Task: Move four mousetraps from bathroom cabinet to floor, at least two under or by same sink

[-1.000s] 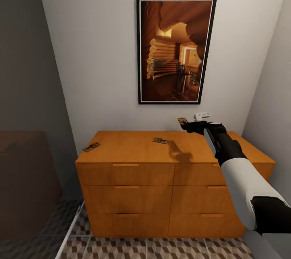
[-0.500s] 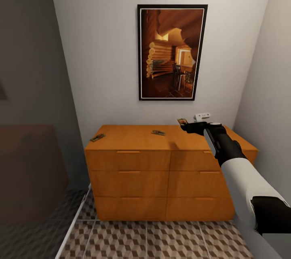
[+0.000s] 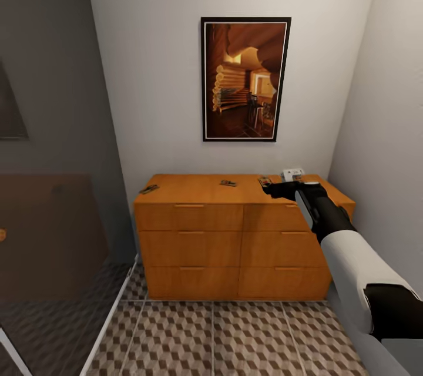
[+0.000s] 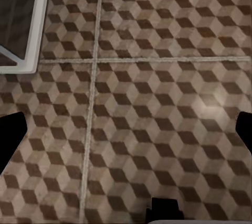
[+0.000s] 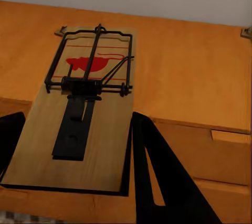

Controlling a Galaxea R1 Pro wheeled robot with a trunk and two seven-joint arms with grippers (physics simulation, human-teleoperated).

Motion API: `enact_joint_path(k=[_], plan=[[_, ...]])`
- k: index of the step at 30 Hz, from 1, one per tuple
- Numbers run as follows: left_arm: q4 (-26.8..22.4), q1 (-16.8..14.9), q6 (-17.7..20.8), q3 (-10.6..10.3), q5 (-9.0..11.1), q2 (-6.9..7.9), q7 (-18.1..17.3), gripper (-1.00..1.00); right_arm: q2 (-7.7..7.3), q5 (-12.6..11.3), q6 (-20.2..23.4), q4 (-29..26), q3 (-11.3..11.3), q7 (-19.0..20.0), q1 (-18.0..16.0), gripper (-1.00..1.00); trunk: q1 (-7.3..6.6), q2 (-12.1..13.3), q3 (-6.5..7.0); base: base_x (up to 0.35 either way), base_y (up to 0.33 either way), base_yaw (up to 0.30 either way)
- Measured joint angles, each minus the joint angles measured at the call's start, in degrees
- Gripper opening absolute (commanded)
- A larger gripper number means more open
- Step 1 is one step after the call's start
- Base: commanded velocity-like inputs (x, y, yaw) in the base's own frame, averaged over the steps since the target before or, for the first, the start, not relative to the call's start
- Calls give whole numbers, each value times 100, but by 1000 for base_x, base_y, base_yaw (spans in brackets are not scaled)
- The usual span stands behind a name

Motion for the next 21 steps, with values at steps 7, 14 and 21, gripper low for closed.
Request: enact_joint_path(k=[7,14,21], plan=[[0,0,0,0,0,0,0,100,0,1,-153,365,3,7,0,-100,0,0,0,-335,0,0],[0,0,1,-1,0,0,0,100,0,1,-921,1257,1,9,0,-100,-3,0,0,-170,0,0],[0,0,1,0,0,0,0,100,0,-1,-1582,1964,2,14,-1,-100,-4,0,0,-10,0,0]])
